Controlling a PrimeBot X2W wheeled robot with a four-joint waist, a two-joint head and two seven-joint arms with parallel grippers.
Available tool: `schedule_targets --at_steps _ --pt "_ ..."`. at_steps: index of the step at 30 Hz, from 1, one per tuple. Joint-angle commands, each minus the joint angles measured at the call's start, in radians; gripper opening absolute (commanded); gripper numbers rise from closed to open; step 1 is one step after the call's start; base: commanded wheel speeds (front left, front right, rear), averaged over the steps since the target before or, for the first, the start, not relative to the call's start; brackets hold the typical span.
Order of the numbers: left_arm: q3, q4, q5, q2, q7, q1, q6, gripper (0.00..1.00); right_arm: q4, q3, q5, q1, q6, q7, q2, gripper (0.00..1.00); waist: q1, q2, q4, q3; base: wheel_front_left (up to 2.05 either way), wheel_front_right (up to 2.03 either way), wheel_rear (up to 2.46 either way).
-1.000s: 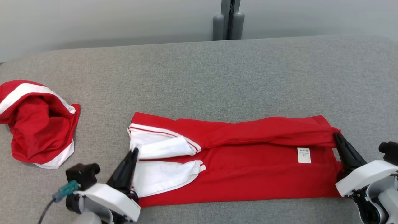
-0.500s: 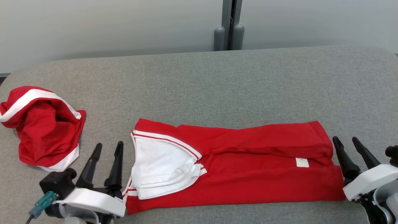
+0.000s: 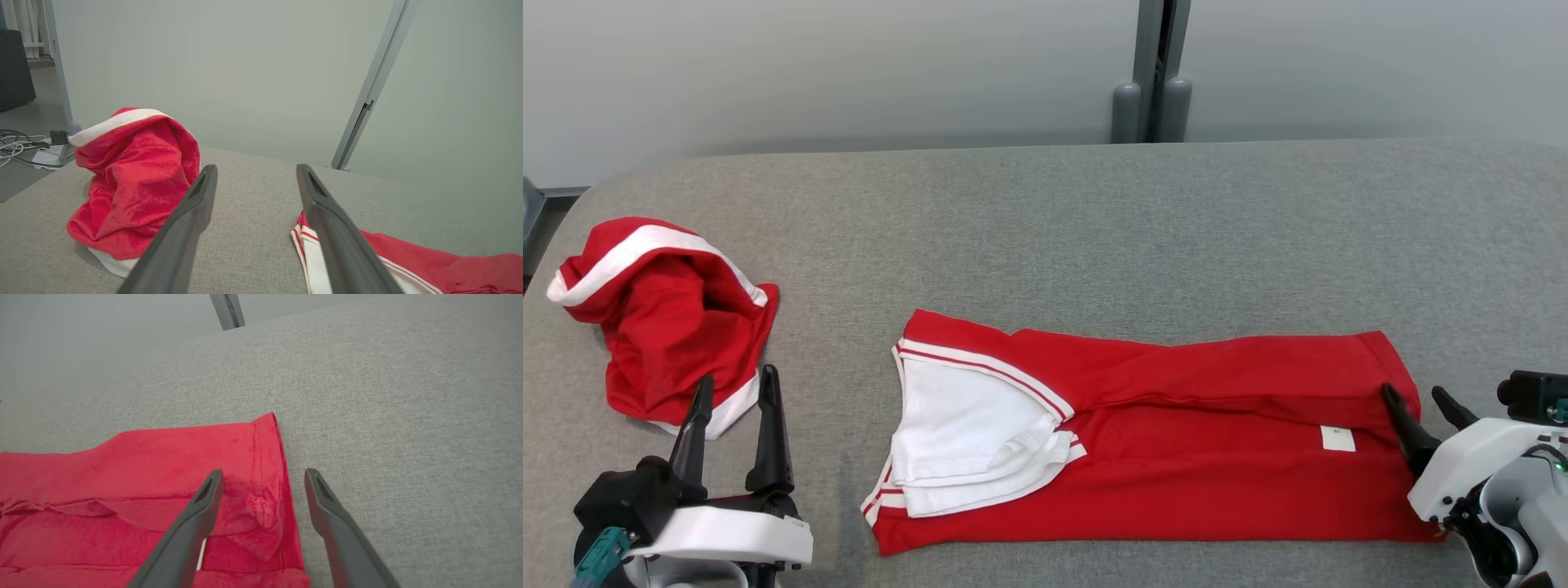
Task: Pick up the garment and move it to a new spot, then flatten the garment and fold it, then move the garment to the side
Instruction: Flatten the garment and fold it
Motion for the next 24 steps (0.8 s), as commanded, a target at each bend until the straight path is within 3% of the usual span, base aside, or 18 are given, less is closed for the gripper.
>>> schedule_targets --at_steps 1,9,10,11,12,13,14,19,24 --pt "0.026 0.002 0.016 -0.015 0.000 0.005 -0.011 1.00 0.024 0.004 -0.001 -0.015 0.000 0.010 0.006 1.00 0.0000 0.0000 0.011 0.002 0.00 0.00 0.00" --pt "0.081 0.012 0.068 -0.056 0.000 0.019 -0.054 1.00 0.129 0.028 0.021 -0.024 0.000 0.050 0.039 1.00 0.0000 0.0000 0.037 -0.001 0.00 0.00 0.00" --pt "0.084 0.011 0.071 -0.059 0.000 0.019 -0.057 1.00 0.136 0.033 0.026 -0.023 0.000 0.054 0.043 0.75 0.0000 0.0000 0.038 -0.001 0.00 0.00 0.00" --pt "0.088 0.013 0.075 -0.060 0.000 0.019 -0.060 1.00 0.142 0.039 0.031 -0.021 0.000 0.057 0.050 0.37 0.0000 0.0000 0.039 -0.002 0.00 0.00 0.00" --pt "0.091 0.014 0.079 -0.062 0.000 0.020 -0.063 1.00 0.142 0.048 0.034 -0.020 0.000 0.058 0.056 0.11 0.0000 0.0000 0.040 -0.002 0.00 0.00 0.00" --pt "0.091 0.014 0.079 -0.062 0.000 0.020 -0.063 1.00 0.142 0.048 0.034 -0.020 0.000 0.058 0.056 0.11 0.0000 0.0000 0.040 -0.002 0.00 0.00 0.00" --pt "0.095 0.015 0.091 -0.065 0.000 0.021 -0.066 1.00 0.142 0.059 0.045 -0.019 0.000 0.054 0.060 0.00 0.0000 0.0000 0.039 -0.002 0.00 0.00 0.00" --pt "0.101 0.013 0.109 -0.069 0.000 0.018 -0.071 1.00 0.153 0.062 0.055 -0.036 0.000 0.027 0.042 0.00 0.0000 0.0000 0.031 -0.005 0.00 0.00 0.00" --pt "0.109 0.013 0.121 -0.071 0.000 0.029 -0.072 1.00 0.179 0.045 0.076 -0.054 0.000 -0.019 -0.022 0.00 0.0000 0.0000 0.012 -0.022 0.00 0.00 0.00"
